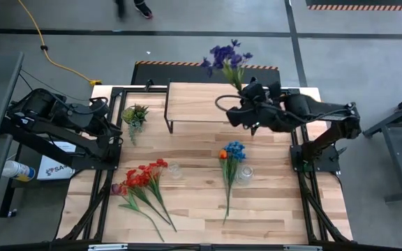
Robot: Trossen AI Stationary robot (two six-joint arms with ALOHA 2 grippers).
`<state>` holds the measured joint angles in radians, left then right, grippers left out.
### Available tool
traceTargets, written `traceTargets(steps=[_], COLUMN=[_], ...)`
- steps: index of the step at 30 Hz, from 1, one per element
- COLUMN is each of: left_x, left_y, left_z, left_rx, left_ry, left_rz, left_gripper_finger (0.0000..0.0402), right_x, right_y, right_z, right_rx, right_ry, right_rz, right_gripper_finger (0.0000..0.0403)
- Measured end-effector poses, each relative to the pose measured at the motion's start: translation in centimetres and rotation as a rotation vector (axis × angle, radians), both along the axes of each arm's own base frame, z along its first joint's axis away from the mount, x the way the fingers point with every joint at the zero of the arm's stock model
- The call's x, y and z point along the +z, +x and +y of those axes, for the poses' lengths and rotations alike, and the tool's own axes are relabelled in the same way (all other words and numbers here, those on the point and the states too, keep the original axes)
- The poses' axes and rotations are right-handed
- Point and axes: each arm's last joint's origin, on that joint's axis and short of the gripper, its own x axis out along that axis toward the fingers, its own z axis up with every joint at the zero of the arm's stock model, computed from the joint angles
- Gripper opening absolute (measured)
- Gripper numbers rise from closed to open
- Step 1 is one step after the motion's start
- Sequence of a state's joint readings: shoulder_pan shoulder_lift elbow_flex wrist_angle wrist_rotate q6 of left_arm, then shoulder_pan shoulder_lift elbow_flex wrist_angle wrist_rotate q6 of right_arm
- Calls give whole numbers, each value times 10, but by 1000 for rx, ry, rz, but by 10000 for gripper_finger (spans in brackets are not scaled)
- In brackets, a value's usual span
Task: Pick and place flowers into a vace then onto a shelf
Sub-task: Put the purple flower into the left transparent flower vase
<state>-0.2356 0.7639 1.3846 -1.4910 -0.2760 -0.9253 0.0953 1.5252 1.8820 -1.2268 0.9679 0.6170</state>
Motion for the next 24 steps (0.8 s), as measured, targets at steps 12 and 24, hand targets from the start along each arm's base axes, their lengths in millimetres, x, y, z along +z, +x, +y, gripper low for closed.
traceTargets(steps=[12, 24], left_x=[0, 0], left_y=[0, 8], left_z=[0, -2], left_rx=[4, 22], left_ry=[4, -8], left_rz=[-2, 3], left_gripper_finger=[136, 136], right_x=[27, 36], right_y=[-22, -20], right_z=[-2, -22], right_rx=[165, 321], right_ry=[-44, -7], right_rz=[-10, -42], right_gripper_finger=[3, 4])
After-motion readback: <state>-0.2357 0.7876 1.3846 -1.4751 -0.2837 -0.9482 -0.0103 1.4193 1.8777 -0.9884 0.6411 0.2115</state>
